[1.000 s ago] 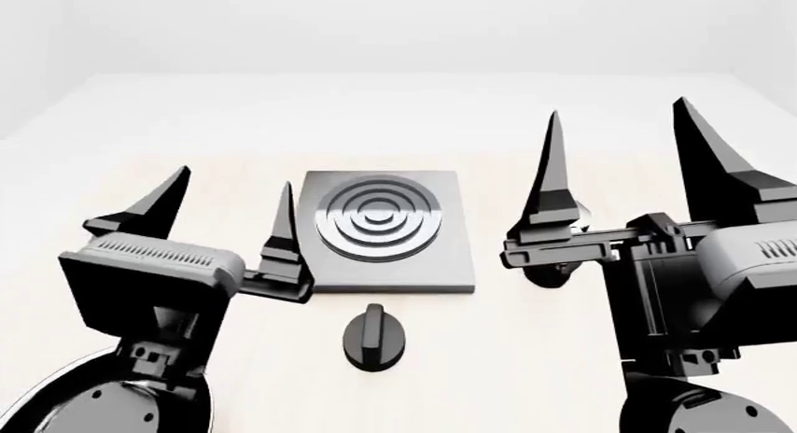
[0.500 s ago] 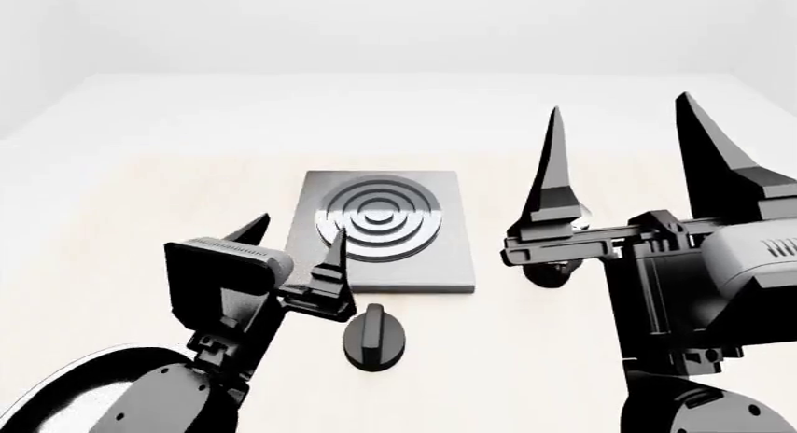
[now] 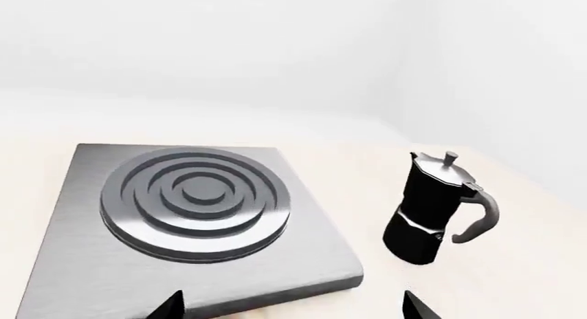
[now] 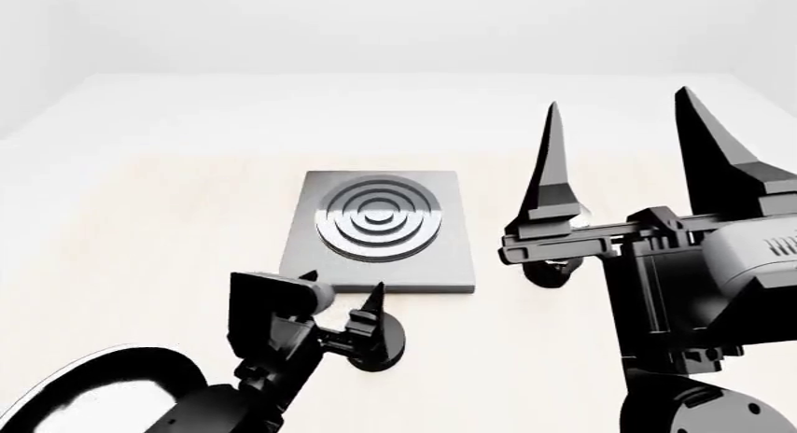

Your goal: Turn on the stove and put the moka pot on it.

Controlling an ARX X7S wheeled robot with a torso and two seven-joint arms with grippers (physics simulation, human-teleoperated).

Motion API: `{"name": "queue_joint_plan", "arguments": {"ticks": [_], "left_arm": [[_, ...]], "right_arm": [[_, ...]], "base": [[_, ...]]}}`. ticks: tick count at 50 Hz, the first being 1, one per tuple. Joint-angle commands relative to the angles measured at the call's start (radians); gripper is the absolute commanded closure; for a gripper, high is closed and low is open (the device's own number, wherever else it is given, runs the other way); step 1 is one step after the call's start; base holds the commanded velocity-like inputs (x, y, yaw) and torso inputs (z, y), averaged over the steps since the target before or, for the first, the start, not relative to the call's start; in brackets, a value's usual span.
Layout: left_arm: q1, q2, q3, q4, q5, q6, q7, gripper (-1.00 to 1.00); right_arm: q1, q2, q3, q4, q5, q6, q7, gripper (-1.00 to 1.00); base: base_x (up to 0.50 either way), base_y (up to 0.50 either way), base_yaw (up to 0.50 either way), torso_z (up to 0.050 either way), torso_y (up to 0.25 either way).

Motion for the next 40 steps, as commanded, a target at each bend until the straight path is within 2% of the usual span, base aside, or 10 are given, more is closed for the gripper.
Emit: {"name": "queue_joint_plan", "arguments": {"ticks": [1, 17, 40], "left_arm": [[0.024, 0.011, 0.040, -0.048, -0.012, -0.017, 0.016, -1.00], [0.058, 0.021, 0.091, -0.101, -0.006, 0.004, 0.050, -1.00], [0.051, 0.022, 0.109, -0.129, -0.010, 0.014, 0.052, -1.00]], "right_arm": [[0.000, 0.003, -0.006, 0.004, 0.002, -0.008, 0.003, -1.00], [-0.005, 0.007, -0.012, 0.004, 0.005, -0.015, 0.010, -1.00], [-0.001, 0.016, -0.017, 0.007, 0.013, -0.017, 0.018, -1.00]], "base": [[0.00, 0.00, 0.00, 0.000, 0.000], [0.00, 0.00, 0.00, 0.000, 0.000], [0.00, 0.00, 0.00, 0.000, 0.000]]}}
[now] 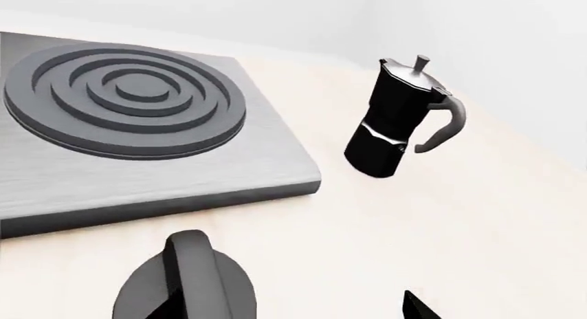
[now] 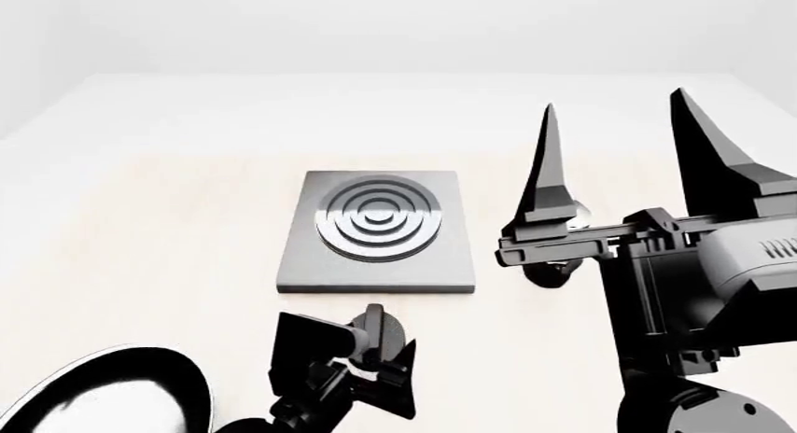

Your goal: Turn on the stove and put the moka pot on it.

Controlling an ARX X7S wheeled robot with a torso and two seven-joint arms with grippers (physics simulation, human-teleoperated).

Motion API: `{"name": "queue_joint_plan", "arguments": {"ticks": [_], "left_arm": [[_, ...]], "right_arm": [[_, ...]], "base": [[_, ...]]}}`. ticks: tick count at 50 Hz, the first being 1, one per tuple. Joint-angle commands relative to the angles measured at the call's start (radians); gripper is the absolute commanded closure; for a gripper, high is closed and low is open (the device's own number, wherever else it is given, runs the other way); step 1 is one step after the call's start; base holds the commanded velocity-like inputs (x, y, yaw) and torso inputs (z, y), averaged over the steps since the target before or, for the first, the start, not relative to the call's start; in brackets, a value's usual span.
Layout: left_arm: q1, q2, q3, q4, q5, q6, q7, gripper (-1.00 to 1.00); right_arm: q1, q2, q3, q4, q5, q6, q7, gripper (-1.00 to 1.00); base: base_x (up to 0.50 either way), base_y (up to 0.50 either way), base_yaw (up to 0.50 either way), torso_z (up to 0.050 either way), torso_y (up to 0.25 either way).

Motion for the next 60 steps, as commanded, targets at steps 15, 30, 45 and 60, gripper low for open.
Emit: {"name": "queue_joint_plan", "arguments": {"ticks": [15, 30, 45, 60], "left_arm": [[-0.007, -0.003, 0.006, -0.032, 0.005, 0.017, -0.015, -1.00], [-0.034, 0.008, 0.021, -0.087, 0.019, 0.028, -0.014, -1.00], [-0.038, 0.016, 0.025, -0.146, 0.021, 0.058, -0.002, -1.00], [-0.048, 0.018, 0.031, -0.173, 0.018, 0.065, -0.001, -1.00]], "right_arm": [[-0.030, 0.007, -0.014, 0.038, -0.013, -0.069, 0.001, -1.00], [-0.031, 0.015, -0.013, 0.027, -0.005, -0.064, 0.006, -1.00], [-0.028, 0.020, -0.016, 0.021, 0.001, -0.060, 0.013, -1.00], [-0.027, 0.024, -0.021, 0.023, 0.004, -0.064, 0.018, -1.00]], "base": [[0.00, 0.00, 0.00, 0.000, 0.000], [0.00, 0.00, 0.00, 0.000, 0.000], [0.00, 0.00, 0.00, 0.000, 0.000], [0.00, 0.00, 0.00, 0.000, 0.000]]}}
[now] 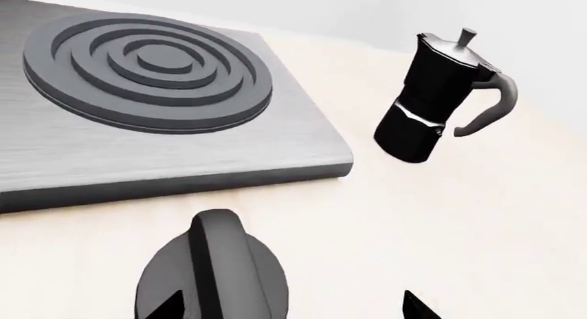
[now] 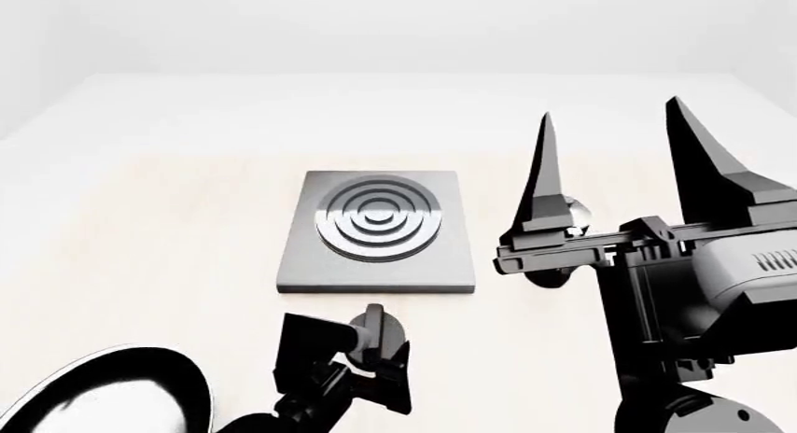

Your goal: Turn on the stove and put the moka pot on it.

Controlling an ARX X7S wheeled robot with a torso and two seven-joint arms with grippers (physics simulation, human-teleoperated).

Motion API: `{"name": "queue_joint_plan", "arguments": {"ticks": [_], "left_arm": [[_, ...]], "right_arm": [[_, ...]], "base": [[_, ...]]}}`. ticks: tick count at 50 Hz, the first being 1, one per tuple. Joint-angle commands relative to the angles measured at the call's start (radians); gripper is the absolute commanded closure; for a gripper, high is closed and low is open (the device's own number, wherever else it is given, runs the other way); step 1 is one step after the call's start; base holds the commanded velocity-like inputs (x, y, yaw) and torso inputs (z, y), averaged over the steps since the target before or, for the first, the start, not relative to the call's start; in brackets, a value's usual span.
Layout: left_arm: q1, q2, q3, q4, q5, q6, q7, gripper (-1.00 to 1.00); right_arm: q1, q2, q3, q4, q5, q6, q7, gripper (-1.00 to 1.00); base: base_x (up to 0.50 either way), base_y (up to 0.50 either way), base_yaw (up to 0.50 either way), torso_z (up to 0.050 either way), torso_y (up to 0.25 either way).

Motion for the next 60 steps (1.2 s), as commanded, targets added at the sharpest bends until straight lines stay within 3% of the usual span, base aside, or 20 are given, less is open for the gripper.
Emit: {"name": "queue_joint_plan", "arguments": {"ticks": [1, 60], "left_arm": [[-0.009, 0.003, 0.005, -0.027, -0.001, 0.008, 0.003, -1.00], [-0.044, 0.039, 0.055, -0.178, 0.000, 0.074, 0.040, -1.00]], "right_arm": [[0.001, 0.004, -0.002, 0.000, 0.003, -0.003, 0.004, -1.00], [0.000, 0.023, -0.010, -0.001, 0.020, -0.013, 0.022, -1.00]], "base": [[0.00, 0.00, 0.00, 0.000, 0.000], [0.00, 0.00, 0.00, 0.000, 0.000]]}}
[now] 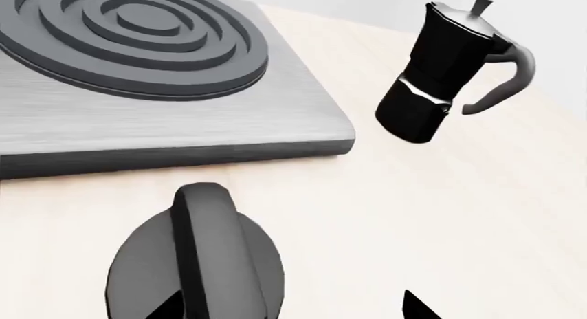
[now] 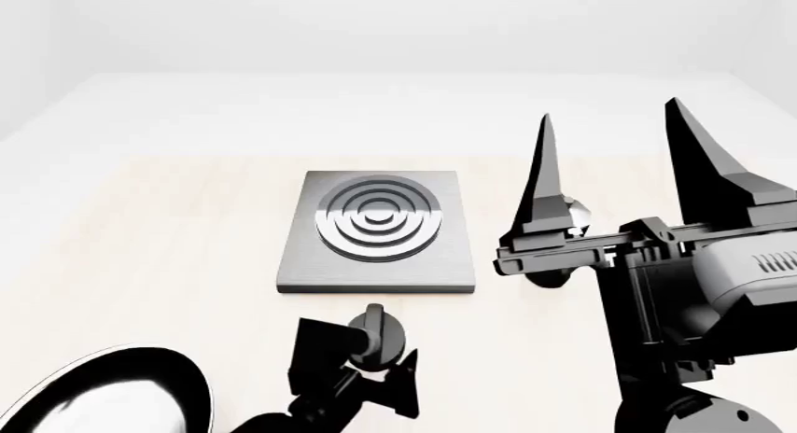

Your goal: Turn on the stove and put the moka pot on it.

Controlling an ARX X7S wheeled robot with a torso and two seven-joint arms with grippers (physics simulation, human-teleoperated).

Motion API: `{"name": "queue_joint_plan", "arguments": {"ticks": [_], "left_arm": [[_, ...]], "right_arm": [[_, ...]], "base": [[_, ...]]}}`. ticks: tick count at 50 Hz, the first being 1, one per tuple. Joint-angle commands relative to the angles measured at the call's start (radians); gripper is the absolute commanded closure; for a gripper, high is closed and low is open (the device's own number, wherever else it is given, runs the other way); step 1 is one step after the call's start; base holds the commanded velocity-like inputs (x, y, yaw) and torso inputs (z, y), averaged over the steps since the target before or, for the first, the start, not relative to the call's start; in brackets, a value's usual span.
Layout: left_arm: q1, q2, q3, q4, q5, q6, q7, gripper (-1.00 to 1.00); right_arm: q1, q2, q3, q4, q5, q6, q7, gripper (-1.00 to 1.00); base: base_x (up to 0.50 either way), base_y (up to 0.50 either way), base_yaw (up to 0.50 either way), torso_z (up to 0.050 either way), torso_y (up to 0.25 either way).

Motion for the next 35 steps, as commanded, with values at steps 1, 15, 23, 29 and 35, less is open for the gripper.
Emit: {"name": "queue_joint_plan", "arguments": {"ticks": [1, 15, 23, 29, 35], "left_arm": [[-0.001, 0.008, 0.013, -0.021, -0.001, 0.011, 0.006, -1.00], [0.013, 0.010, 0.047, 0.015, -0.014, -0.010, 0.009, -1.00], [0.001, 0.011, 0.061, 0.029, -0.018, -0.020, 0.009, -1.00], [-0.073, 0.031, 0.061, 0.004, -0.017, -0.035, 0.003, -1.00], [-0.152, 0.052, 0.063, -0.044, -0.015, -0.049, 0.005, -1.00]], "right_arm": [[0.000, 0.005, -0.001, -0.006, 0.004, 0.002, 0.005, -1.00], [-0.004, 0.008, -0.004, 0.002, 0.004, -0.009, 0.008, -1.00], [-0.004, 0.009, -0.008, 0.002, 0.006, -0.009, 0.011, -1.00], [-0.004, 0.011, -0.009, 0.001, 0.008, -0.007, 0.013, -1.00], [-0.011, 0.016, -0.002, 0.003, 0.012, -0.015, 0.014, -1.00]], "base": [[0.00, 0.00, 0.00, 0.000, 0.000], [0.00, 0.00, 0.00, 0.000, 0.000], [0.00, 0.00, 0.00, 0.000, 0.000], [0.00, 0.00, 0.00, 0.000, 0.000], [0.00, 0.00, 0.00, 0.000, 0.002]]}}
